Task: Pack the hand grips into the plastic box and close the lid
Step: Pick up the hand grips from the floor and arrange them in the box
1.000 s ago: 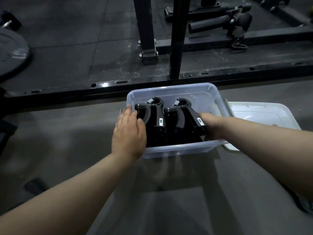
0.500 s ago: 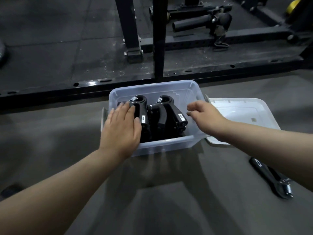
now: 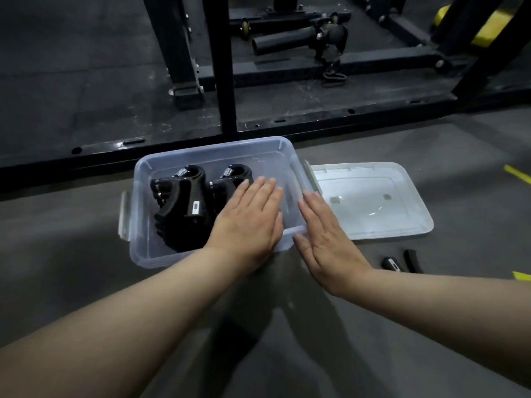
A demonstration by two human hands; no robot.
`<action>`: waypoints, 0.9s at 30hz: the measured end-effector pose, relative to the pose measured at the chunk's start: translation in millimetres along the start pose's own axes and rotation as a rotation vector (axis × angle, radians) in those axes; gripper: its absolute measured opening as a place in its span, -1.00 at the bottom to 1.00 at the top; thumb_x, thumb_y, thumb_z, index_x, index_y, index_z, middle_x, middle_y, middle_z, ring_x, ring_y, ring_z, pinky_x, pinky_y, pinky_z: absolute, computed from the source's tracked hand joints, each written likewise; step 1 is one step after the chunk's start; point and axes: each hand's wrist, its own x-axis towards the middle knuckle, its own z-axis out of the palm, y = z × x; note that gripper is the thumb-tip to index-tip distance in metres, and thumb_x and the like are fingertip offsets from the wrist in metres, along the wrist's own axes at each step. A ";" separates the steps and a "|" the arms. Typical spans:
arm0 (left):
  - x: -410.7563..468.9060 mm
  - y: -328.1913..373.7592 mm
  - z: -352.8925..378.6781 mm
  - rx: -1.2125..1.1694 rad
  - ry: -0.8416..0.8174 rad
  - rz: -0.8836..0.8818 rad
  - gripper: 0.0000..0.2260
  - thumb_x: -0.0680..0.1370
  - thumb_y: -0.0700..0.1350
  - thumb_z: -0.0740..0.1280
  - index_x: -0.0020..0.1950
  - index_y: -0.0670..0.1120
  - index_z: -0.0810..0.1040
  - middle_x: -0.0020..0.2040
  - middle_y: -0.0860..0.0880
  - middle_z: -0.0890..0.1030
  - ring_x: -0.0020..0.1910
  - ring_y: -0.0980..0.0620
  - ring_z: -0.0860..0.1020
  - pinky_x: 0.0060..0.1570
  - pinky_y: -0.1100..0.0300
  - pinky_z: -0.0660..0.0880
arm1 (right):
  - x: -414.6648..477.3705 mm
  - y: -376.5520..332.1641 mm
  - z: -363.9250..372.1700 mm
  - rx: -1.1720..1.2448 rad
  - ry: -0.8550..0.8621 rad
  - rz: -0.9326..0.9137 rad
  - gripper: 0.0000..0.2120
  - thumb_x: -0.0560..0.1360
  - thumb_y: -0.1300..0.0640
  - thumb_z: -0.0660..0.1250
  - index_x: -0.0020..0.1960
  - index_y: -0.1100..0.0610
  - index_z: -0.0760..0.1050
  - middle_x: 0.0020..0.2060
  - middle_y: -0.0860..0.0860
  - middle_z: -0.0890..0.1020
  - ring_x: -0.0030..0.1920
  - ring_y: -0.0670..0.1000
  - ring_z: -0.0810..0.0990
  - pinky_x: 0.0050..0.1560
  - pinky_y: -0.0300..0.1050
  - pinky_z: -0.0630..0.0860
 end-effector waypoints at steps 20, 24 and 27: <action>18.6 30.9 19.5 0.124 -0.073 0.256 -0.50 0.69 0.03 -0.09 0.56 -0.16 0.22 0.54 -0.14 0.28 0.52 -0.12 0.26 0.51 -0.10 0.10 | -67.5 115.5 14.8 -0.114 -0.487 1.143 -0.40 0.57 0.04 0.20 0.51 0.14 0.04 0.45 0.19 0.13 0.42 0.29 0.23 0.43 0.15 0.13; 18.3 30.9 16.9 0.117 -0.078 0.247 -0.50 0.69 0.03 -0.11 0.56 -0.16 0.23 0.54 -0.14 0.28 0.52 -0.12 0.27 0.52 -0.09 0.08 | -67.9 101.0 8.9 -0.030 -0.563 0.975 -0.69 0.54 -0.10 0.22 0.21 0.01 0.32 0.24 0.13 0.43 0.25 0.24 0.43 0.30 0.07 0.35; 17.6 31.2 16.5 0.102 -0.078 0.246 -0.50 0.68 0.04 -0.10 0.55 -0.16 0.25 0.53 -0.14 0.29 0.51 -0.12 0.28 0.52 -0.08 0.09 | -70.8 84.3 9.0 0.024 -0.622 0.728 -0.95 0.49 0.02 0.28 -0.08 -0.02 0.47 0.06 0.07 0.53 0.09 0.17 0.53 0.11 -0.07 0.48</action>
